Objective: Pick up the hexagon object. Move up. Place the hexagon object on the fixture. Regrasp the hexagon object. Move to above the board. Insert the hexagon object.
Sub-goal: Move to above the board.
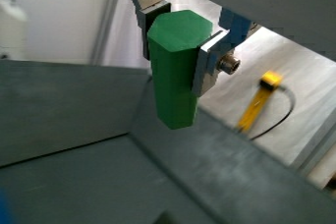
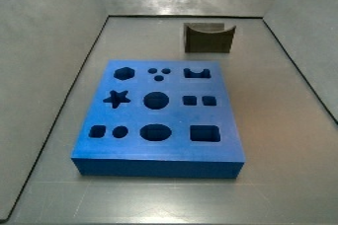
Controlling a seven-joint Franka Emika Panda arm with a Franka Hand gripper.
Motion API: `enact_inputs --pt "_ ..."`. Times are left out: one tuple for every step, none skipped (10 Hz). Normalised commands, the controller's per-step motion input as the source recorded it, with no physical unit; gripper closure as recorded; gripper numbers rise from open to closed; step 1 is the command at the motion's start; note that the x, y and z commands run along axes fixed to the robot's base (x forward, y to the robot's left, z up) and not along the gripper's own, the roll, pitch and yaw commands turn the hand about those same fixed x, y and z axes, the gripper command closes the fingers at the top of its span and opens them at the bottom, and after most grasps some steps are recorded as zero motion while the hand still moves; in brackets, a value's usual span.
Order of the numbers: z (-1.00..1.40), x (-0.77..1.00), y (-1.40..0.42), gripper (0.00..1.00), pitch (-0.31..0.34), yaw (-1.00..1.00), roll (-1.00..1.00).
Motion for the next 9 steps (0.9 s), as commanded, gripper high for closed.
enact_inputs --pt "-0.12 -0.55 -1.00 1.00 -0.095 -0.06 -1.00" --pt "-0.13 -0.56 -1.00 1.00 -0.097 -0.06 -1.00" --pt "-0.12 -0.59 -1.00 1.00 -0.099 -0.07 -1.00" --pt "-0.10 -0.54 -0.87 1.00 -0.103 -0.07 -1.00" --pt "-0.07 -0.37 -0.55 1.00 -0.112 -0.07 -1.00" --pt "-0.03 -0.20 -0.22 1.00 -0.104 -0.07 -1.00" --pt "-0.02 -0.12 -0.08 1.00 -0.080 -0.05 -0.78" --pt "-0.01 -0.08 -0.04 1.00 -0.061 -0.04 -0.56" --pt "-0.01 -0.05 -0.03 1.00 -0.041 -0.02 -0.31"
